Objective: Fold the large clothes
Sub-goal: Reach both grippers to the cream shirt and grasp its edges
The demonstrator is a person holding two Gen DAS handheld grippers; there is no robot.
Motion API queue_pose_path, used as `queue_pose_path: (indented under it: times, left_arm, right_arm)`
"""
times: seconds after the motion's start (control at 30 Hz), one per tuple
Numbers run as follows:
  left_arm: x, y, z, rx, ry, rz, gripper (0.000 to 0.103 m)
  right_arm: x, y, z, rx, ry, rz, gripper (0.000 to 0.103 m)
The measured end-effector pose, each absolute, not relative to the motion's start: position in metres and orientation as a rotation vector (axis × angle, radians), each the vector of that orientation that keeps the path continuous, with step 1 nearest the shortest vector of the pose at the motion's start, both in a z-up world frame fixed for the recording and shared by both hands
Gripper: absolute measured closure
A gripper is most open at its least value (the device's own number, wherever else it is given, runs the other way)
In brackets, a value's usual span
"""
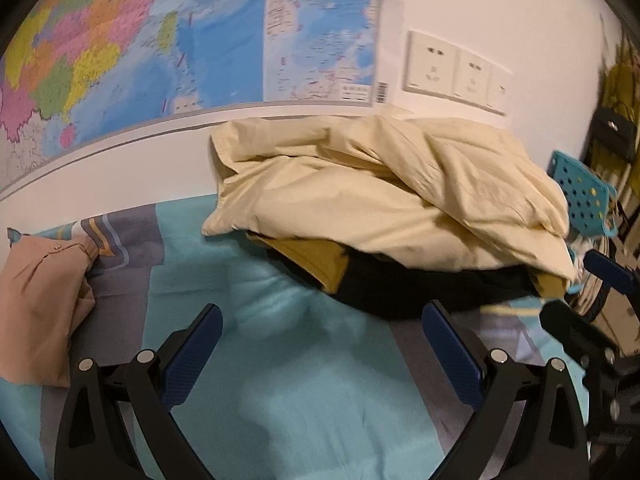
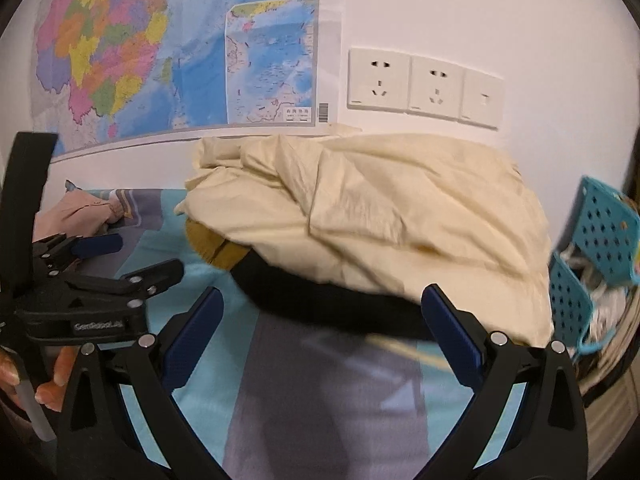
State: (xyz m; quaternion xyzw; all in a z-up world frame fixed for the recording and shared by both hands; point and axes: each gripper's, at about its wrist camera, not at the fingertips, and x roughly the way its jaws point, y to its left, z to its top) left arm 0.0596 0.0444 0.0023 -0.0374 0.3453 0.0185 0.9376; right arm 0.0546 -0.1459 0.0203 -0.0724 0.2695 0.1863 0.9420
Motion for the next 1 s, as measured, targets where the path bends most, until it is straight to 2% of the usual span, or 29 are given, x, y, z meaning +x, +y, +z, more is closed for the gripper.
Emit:
queue_pose_path:
  times: [0.43, 0.57, 0.6, 0.63, 0.7, 0.73, 0.77, 0.87, 1.0]
  left_arm:
    - [0.111, 0.080, -0.009, -0.109, 0.710, 0.107, 0.007]
    - [0.118, 0.086, -0.015, -0.118, 0.716, 0.101, 0.007]
    - [0.119, 0.086, -0.017, -0.119, 0.719, 0.096, 0.007]
    - [0.120, 0.086, -0.018, -0.121, 0.722, 0.090, 0.007]
    - [0.122, 0.086, -0.020, -0.123, 0.723, 0.075, 0.007]
    - [0.122, 0.085, -0.021, -0.121, 0.723, 0.066, 0.007]
    - [0.122, 0.086, -0.021, -0.121, 0.716, 0.054, 0.007]
    - [0.121, 0.088, -0.022, -0.131, 0.708, 0.021, 0.007]
    - [0.118, 0.096, -0.019, -0.154, 0.667, -0.013, 0.007]
  right_arm:
    - [0.199, -0.065, 0.035, -0.377, 0.608, 0.482, 0.009]
    - [0.229, -0.048, 0.026, -0.406, 0.670, 0.500, 0.015]
    - [0.234, -0.043, 0.023, -0.431, 0.674, 0.491, 0.019]
    - [0.237, -0.040, 0.021, -0.449, 0.684, 0.497, 0.029]
    - [0.241, -0.036, 0.020, -0.468, 0.699, 0.518, 0.056]
    - [0.240, -0.036, 0.024, -0.469, 0.699, 0.542, 0.073]
    - [0.236, -0.039, 0.033, -0.473, 0.674, 0.539, 0.082]
    - [0.219, -0.051, 0.066, -0.456, 0.583, 0.556, 0.094]
    - [0.196, -0.083, 0.119, -0.384, 0.485, 0.563, 0.096]
